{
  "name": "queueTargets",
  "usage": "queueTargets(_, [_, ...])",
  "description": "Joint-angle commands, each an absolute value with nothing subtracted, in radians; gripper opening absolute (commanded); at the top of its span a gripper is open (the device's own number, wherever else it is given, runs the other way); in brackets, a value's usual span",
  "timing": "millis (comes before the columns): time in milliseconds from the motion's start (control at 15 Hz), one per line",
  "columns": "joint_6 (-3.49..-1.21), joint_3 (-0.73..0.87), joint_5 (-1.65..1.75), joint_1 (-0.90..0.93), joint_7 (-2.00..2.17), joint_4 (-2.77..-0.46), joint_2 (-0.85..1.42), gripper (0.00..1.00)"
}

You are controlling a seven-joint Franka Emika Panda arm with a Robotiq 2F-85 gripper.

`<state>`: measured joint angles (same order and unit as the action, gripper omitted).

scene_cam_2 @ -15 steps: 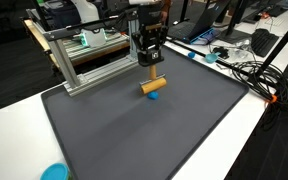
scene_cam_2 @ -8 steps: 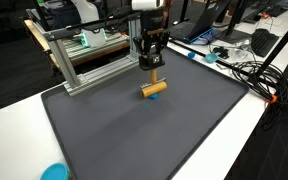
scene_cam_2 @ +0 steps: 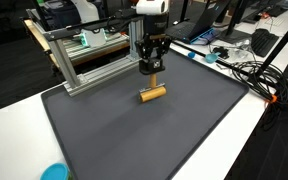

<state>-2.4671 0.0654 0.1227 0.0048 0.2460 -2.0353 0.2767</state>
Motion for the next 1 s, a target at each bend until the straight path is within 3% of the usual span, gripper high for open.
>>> queueTargets(0, [-2.387, 0.076, 0.128, 0.008, 0.241, -1.989, 0.303, 0.22])
queueTargets(667, [-2.530, 0.050, -0.010, -0.026, 0.140, -2.035, 0.242, 0.22])
queueTargets(933, [-2.439, 0.073, 0.067, -0.014, 0.131, -2.027, 0.239, 0.22])
